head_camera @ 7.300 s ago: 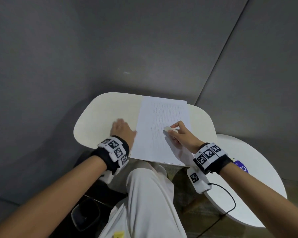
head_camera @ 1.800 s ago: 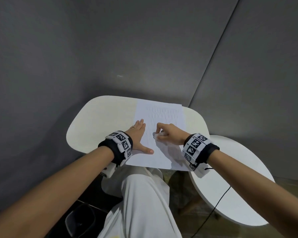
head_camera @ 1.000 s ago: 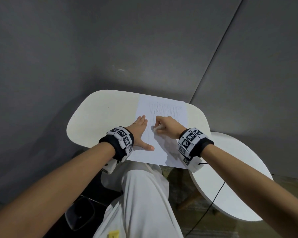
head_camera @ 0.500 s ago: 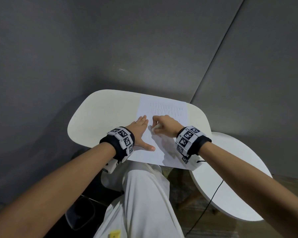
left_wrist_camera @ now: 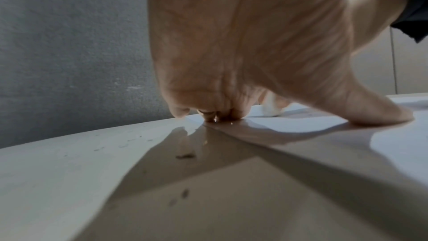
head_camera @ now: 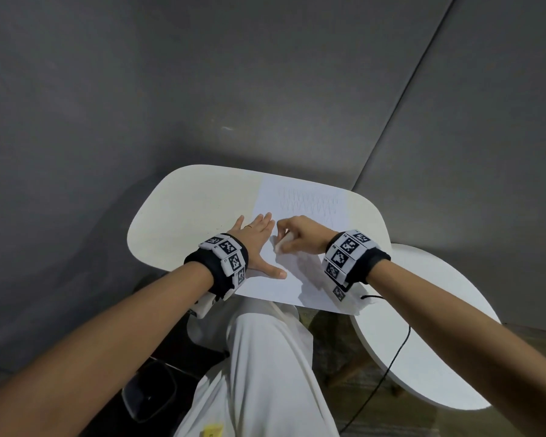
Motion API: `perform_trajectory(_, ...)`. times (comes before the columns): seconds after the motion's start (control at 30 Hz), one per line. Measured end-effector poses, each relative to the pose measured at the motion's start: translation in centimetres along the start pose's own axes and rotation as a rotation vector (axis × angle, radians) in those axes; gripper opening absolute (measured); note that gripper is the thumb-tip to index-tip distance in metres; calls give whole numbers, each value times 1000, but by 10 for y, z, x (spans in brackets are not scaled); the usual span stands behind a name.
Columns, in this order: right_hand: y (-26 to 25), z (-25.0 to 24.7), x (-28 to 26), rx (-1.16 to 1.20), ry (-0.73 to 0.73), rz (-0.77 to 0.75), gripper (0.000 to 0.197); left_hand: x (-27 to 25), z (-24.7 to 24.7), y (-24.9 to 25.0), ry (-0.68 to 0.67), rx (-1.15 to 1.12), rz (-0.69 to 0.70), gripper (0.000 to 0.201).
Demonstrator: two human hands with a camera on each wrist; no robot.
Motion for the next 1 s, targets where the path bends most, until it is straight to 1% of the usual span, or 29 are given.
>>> perform_trajectory(0.03,0,-7,1,-23,95,17,15,0,-1,0,0,0,1,126)
perform_trajectory(0.07,0,-9,0,-22,130,24,15,-1,0,0,1,-9,2,126)
perform_trajectory(0.1,0,-4,0,4,97,13,15,-2,1,0,6,-22,0,126)
perform_trajectory(0.17,-7,11,-6,70,-80,-33,20,-2,2,-2,12,-36,3,127)
perform_trajectory(0.2,-9,14,-8,71,-121,-39,23,-2,2,-3,11,-41,6,127)
perform_trajectory(0.23,-9,11,-5,47,-101,-32,24,-1,2,-3,13,-44,11,127)
perform_trajectory(0.33,-11,-9,4,-84,112,33,18,0,2,-4,23,-65,26,124)
perform_trajectory(0.37,-11,-8,5,-83,117,37,17,-1,3,-3,23,-77,28,123)
perform_trajectory(0.4,-11,-4,6,-55,71,12,16,-1,3,-3,25,-80,29,122)
perform_trajectory(0.47,-13,8,3,3,-92,-33,16,-1,3,-3,26,-75,26,121)
perform_trajectory(0.5,-14,8,3,4,-121,-34,17,-1,3,-3,32,-71,26,121)
perform_trajectory(0.53,-13,5,5,-6,-97,-21,16,-1,2,-3,38,-75,28,121)
perform_trajectory(0.6,-14,-6,7,-24,49,0,16,-2,2,-2,43,-94,37,122)
perform_trajectory(0.63,-15,-7,6,-9,91,3,17,-3,3,-2,43,-102,38,122)
perform_trajectory(0.67,-16,-3,4,23,82,-8,17,-3,3,-3,41,-100,35,122)
perform_trajectory(0.73,-11,9,-6,93,-36,-14,18,-6,2,-3,28,-68,19,123)
perform_trajectory(0.77,-4,11,-12,147,-48,6,16,-6,2,-3,19,-42,12,124)
perform_trajectory(0.8,6,9,-18,240,16,34,14,-6,3,-2,4,-22,7,125)
perform_trajectory(0.87,37,-4,-31,499,314,133,17,-7,3,2,-3,-19,-5,118)
perform_trajectory(0.9,53,-6,-38,607,440,196,22,-9,4,7,17,-34,-14,108)
perform_trajectory(0.93,64,-4,-43,665,507,258,26,-12,5,16,43,-48,-10,95)
perform_trajectory(0.97,71,-1,-48,690,530,299,27,-16,6,28,74,-52,9,82)
perform_trajectory(1.0,74,2,-48,718,530,308,26,-20,9,42,109,-49,55,72)
Point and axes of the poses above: each hand's wrist, its own x-axis towards the middle knuckle, its own z-axis out of the palm, y = z × x, the point moved 7 cm from there along x, towards the middle knuckle, and after that the axes turned 3 degrees about -y, right-handed, at the moved point
